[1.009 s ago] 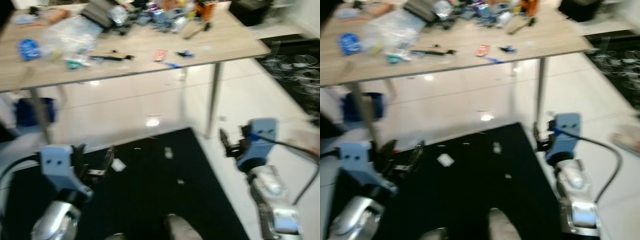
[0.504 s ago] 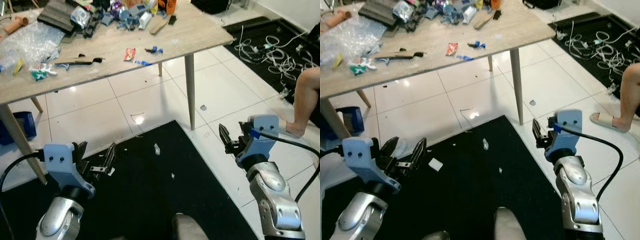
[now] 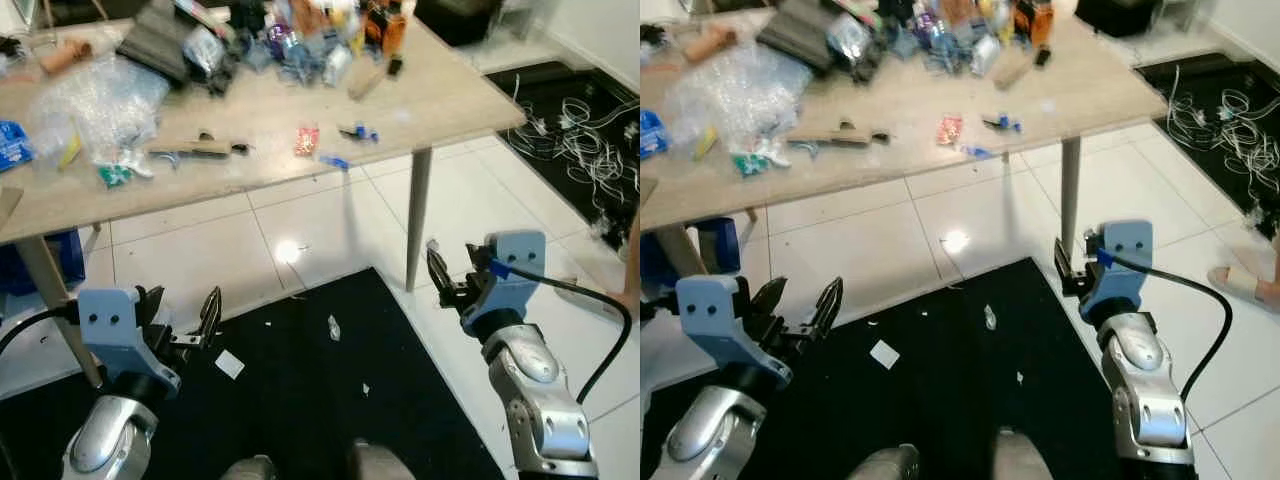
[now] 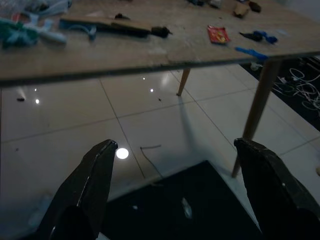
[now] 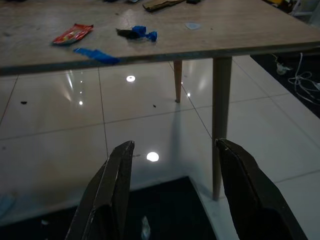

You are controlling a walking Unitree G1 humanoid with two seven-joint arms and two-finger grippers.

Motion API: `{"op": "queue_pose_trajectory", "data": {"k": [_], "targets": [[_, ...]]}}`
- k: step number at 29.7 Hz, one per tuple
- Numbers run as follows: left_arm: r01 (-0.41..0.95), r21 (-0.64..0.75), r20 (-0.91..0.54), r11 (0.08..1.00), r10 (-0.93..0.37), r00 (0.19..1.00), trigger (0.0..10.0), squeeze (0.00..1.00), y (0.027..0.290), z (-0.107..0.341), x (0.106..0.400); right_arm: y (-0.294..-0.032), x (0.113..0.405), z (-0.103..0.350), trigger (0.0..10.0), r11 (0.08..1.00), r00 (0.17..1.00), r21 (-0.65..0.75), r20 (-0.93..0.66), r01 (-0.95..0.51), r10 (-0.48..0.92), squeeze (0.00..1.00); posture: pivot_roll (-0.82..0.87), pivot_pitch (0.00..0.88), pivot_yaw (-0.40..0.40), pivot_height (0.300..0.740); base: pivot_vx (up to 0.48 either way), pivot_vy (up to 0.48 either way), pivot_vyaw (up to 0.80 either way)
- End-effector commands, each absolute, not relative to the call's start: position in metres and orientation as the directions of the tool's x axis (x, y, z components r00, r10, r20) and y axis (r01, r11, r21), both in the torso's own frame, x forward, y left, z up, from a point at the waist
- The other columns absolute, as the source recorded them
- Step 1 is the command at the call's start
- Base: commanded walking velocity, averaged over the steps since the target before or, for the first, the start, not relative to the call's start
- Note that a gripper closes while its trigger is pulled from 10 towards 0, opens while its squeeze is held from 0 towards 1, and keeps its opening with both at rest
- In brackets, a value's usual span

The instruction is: Picking trash to rubbish bin

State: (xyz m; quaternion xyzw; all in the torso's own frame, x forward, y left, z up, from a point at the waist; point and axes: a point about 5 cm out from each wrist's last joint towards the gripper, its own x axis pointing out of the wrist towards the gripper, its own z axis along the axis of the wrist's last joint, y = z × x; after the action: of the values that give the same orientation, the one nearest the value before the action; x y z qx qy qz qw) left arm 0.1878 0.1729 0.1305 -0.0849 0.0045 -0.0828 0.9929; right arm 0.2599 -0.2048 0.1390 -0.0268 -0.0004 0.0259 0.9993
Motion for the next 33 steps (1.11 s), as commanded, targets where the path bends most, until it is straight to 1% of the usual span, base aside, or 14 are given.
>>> {"op": "queue_pose_trajectory", "data": {"k": [1,9,27,29,33], "targets": [[0.175,-0.165,-0.007,0.971,-0.178,0.984,10.0,0.0,0.1711,0.1288,0.1872,-0.2073,0.2589,0.1366,10.0,0.997,0.999,-0.055,-0.009,-0.045,0.044,0.0,-0.16,0.112,0.027,0.74,0.48,0.0,0.0],[0.175,-0.166,-0.005,0.971,-0.178,0.984,10.0,0.0,0.1712,0.1285,0.1876,-0.2074,0.2595,0.1363,10.0,0.997,0.999,-0.058,-0.013,-0.045,0.044,0.0,-0.16,0.112,0.027,0.74,0.48,0.0,-0.05],[0.178,-0.166,-0.006,0.97,-0.181,0.983,10.0,0.0,0.1708,0.1272,0.1881,-0.2073,0.2603,0.1341,10.0,0.997,0.999,-0.063,-0.021,-0.043,0.042,0.0,-0.16,0.096,0.027,0.74,0.48,0.0,-0.8],[0.178,-0.167,-0.006,0.97,-0.181,0.983,10.0,0.0,0.1707,0.127,0.1883,-0.2073,0.2601,0.1347,10.0,0.997,0.999,-0.059,-0.013,-0.043,0.042,0.0,-0.16,0.096,0.027,0.74,0.48,0.0,-0.54],[0.177,-0.167,-0.005,0.97,-0.181,0.984,10.0,0.0,0.1704,0.1274,0.1889,-0.2074,0.2605,0.1361,10.0,0.997,0.999,-0.056,-0.003,-0.047,0.047,0.0,-0.16,0.095,0.027,0.74,0.48,0.0,0.0]]}}
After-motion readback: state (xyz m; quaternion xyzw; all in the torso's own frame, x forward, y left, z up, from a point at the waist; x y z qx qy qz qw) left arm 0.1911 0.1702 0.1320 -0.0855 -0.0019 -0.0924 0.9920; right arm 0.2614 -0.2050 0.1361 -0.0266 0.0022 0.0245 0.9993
